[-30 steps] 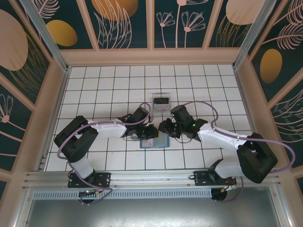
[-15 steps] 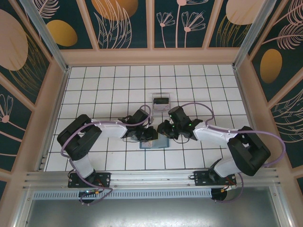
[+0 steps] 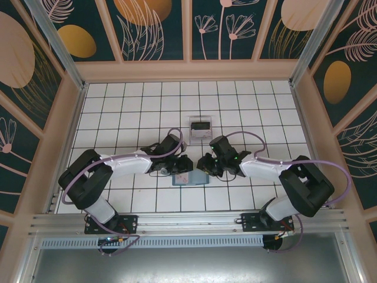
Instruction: Take the credit cards out of the card holder
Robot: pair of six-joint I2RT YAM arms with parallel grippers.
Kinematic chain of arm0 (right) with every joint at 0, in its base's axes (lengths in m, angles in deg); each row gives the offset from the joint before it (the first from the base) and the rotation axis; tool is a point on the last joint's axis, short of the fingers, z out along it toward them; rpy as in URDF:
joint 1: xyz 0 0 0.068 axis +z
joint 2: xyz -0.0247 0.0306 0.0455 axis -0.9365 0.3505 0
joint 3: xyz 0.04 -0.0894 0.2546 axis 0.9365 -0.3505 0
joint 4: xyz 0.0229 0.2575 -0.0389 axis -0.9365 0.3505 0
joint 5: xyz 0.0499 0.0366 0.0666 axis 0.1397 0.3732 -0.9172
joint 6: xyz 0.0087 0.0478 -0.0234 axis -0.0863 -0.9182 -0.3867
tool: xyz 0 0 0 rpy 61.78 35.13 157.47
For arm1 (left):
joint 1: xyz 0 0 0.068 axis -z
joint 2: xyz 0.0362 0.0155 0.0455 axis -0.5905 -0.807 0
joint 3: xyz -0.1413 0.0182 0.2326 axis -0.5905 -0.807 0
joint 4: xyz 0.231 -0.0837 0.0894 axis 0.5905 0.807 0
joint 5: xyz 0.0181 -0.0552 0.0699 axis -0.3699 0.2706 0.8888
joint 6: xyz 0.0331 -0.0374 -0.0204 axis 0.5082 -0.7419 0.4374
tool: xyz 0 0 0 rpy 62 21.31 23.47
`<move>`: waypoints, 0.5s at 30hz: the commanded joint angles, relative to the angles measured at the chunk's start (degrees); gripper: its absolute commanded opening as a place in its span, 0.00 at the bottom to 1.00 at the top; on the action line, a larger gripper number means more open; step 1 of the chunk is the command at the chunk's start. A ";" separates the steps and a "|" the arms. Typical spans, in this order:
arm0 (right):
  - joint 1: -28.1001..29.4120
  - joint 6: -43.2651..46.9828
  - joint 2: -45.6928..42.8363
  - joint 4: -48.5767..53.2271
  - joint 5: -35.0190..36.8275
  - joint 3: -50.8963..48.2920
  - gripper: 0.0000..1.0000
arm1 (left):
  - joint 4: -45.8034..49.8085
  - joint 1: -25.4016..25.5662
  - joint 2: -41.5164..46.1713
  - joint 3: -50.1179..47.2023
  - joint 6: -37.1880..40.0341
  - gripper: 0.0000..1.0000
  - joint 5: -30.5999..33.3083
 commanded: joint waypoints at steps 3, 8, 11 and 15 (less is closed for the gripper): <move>-0.09 0.57 1.96 -1.17 -2.24 1.77 0.26 | 5.37 -1.21 4.90 -0.42 1.96 0.20 4.65; 1.48 1.34 4.15 -0.29 -3.09 5.02 0.26 | 5.95 -5.86 9.95 -4.74 2.53 0.20 4.23; 2.38 1.88 5.97 0.34 -3.51 7.31 0.26 | 7.17 -7.40 11.76 -6.17 3.50 0.20 4.45; 3.38 2.50 8.72 0.81 -4.21 10.20 0.26 | 7.09 -7.99 12.89 -8.13 3.48 0.20 4.29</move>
